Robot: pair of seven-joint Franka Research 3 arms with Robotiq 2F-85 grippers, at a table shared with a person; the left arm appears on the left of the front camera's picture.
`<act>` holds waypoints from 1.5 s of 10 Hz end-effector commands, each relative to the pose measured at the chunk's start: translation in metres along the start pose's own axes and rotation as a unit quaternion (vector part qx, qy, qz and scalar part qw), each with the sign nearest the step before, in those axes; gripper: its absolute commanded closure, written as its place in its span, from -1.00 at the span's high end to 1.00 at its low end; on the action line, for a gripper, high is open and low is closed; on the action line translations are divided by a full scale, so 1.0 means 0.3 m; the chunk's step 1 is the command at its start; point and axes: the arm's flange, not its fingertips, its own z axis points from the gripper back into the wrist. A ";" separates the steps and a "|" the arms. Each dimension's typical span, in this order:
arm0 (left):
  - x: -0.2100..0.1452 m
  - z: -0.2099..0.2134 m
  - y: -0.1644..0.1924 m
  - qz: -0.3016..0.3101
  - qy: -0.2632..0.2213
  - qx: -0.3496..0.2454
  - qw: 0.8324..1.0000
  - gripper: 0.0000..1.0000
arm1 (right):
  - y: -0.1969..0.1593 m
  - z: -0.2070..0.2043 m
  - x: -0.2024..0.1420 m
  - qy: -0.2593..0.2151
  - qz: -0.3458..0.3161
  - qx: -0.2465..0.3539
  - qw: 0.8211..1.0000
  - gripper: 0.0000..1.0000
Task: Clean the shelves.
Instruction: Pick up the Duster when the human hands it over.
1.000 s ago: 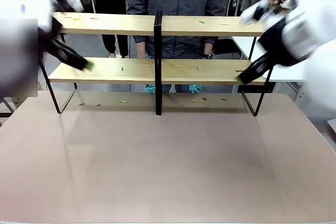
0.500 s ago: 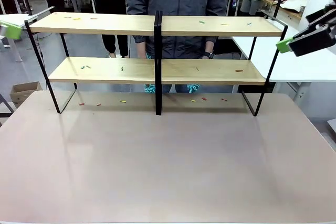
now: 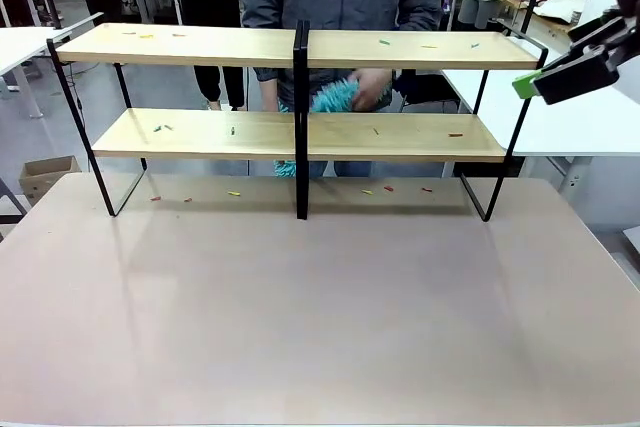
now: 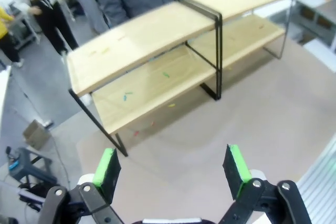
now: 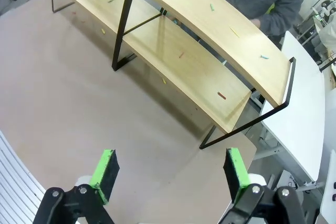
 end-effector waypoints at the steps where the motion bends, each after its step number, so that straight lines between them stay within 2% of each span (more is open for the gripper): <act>1: -0.525 -0.197 -0.205 0.038 -0.041 0.015 0.998 1.00 | 0.064 -0.070 -0.205 -0.012 0.013 -0.012 1.000 1.00; 5: -0.504 -0.241 -0.222 0.046 -0.038 0.012 0.998 1.00 | 0.060 -0.073 -0.204 -0.014 0.017 -0.016 1.000 1.00; 9: -0.488 -0.299 -0.237 0.026 -0.010 -0.004 1.000 1.00 | 0.054 -0.079 -0.208 -0.014 0.017 -0.020 1.000 1.00; 15: -0.489 -0.318 -0.244 0.025 -0.006 -0.011 1.000 1.00 | 0.050 -0.088 -0.198 -0.012 0.017 -0.021 1.000 1.00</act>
